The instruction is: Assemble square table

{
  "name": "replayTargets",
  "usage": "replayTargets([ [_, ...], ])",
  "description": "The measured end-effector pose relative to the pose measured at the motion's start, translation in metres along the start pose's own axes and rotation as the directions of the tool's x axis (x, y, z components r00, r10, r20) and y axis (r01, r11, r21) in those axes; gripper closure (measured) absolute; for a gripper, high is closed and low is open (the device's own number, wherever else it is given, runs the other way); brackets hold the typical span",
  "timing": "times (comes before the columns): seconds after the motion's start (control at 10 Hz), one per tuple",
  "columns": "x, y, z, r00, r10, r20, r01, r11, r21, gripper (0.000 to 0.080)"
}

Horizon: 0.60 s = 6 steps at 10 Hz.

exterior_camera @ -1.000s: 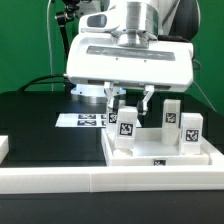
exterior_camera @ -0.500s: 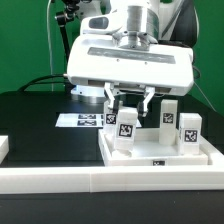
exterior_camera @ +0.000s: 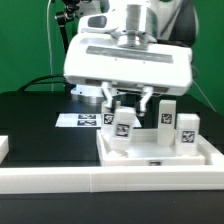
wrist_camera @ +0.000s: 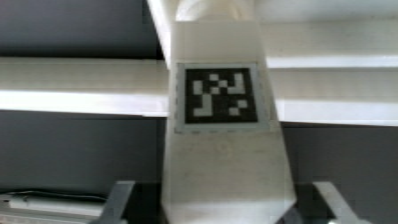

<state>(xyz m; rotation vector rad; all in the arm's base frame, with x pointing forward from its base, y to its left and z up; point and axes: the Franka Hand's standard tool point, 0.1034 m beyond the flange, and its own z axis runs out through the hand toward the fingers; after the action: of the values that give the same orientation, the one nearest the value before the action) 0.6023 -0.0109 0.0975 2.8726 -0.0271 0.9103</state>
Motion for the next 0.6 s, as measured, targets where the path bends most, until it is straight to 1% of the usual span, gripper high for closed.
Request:
replayTargets([
  [0.3,0.001,0.014,0.003,0.999,0.039,0.0,-0.039,0.999,0.014,0.0509],
  [0.4,0.002,0.017,0.004,0.999,0.043,0.0,-0.043,0.999,0.019,0.0509],
  [0.6,0.003,0.021,0.005,0.998,0.061,0.001,-0.061,0.998,0.021,0.0509],
])
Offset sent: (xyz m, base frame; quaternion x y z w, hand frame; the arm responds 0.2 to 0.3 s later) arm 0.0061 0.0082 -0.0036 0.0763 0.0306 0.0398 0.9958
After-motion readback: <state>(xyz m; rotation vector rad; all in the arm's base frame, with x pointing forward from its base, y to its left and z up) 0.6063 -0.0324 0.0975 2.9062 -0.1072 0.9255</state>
